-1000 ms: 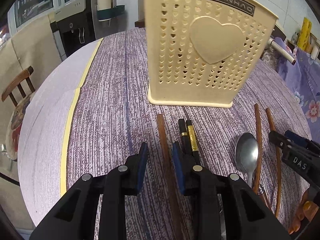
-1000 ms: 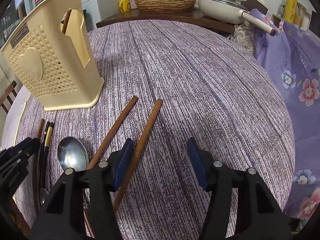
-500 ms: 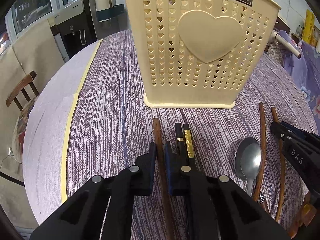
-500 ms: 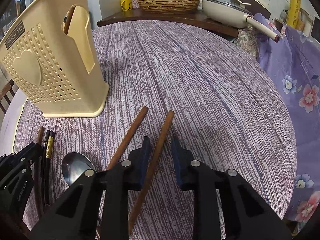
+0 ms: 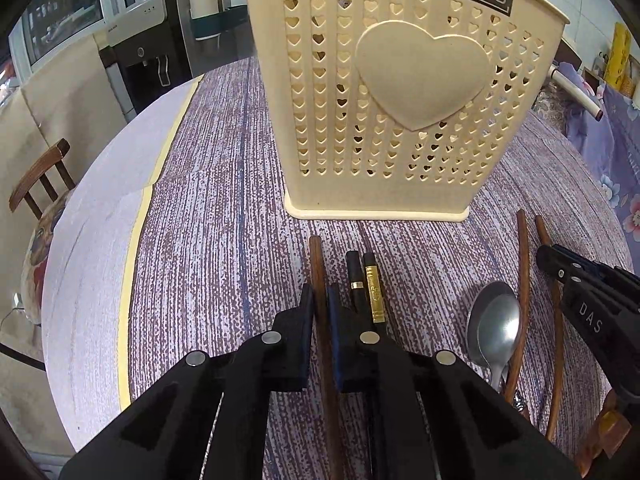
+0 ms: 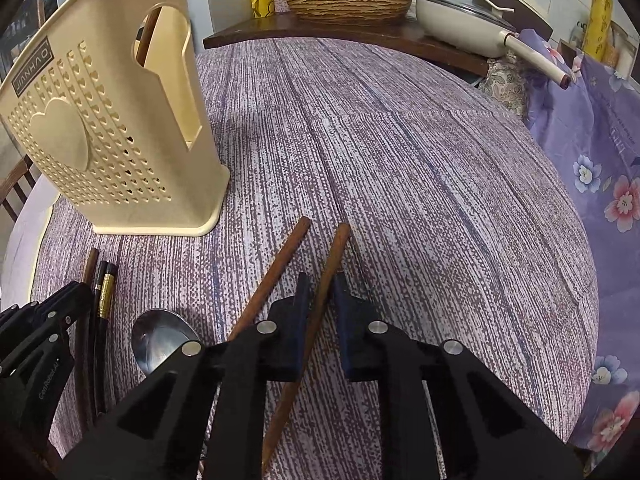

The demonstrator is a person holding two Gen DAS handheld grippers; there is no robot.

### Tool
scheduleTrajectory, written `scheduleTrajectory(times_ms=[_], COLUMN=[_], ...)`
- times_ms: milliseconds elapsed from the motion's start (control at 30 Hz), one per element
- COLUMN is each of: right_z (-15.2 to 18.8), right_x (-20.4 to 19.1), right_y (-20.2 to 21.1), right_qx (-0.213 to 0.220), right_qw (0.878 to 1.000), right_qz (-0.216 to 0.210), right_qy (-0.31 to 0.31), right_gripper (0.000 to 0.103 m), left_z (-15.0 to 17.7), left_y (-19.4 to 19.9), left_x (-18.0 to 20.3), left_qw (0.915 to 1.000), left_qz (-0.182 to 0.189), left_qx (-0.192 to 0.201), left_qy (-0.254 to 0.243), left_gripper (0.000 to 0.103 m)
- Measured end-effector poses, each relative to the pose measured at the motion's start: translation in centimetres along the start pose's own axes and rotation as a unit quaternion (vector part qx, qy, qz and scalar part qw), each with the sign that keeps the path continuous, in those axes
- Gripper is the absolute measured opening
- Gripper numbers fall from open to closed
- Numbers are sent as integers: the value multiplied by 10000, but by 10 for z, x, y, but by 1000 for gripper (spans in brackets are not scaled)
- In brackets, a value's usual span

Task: Organize utensils
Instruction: 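Close the left tool on a wooden chopstick while the right tool grasps another, then lift the left tool's chopstick over the holder while the right tool carries its chopstick there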

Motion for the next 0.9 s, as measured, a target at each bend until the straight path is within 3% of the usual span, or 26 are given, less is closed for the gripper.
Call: scheduleTrajectory(times_ms=[200, 533, 900], right_z=[2, -2, -13], right_x=[-2, 2, 12], right_y=[1, 9, 45], right_qx=[80, 273, 677], right_qw=[10000, 9985, 9894], right_qz=[-20, -415, -1155], right_qy=[-21, -235, -563], right_gripper=[13, 8, 8], left_z=[1, -1, -12], left_y=[1, 9, 38], left_x=[0, 0, 0], left_qw=[10000, 9995, 9976], left_qz=[16, 200, 441], left_qx=[34, 169, 485], left_qy=[64, 177, 226], left_gripper=[8, 8, 8])
Point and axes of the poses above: each gripper's, at about its wrist camera, not at the fingertips, and y roughly against the way its jaws point, x to its right, z to its underside, the point moved 10 cm from there along -y, roughly the way its jaws point, and after that the axes turned 6 degrees about y, right-handed, at the moved point
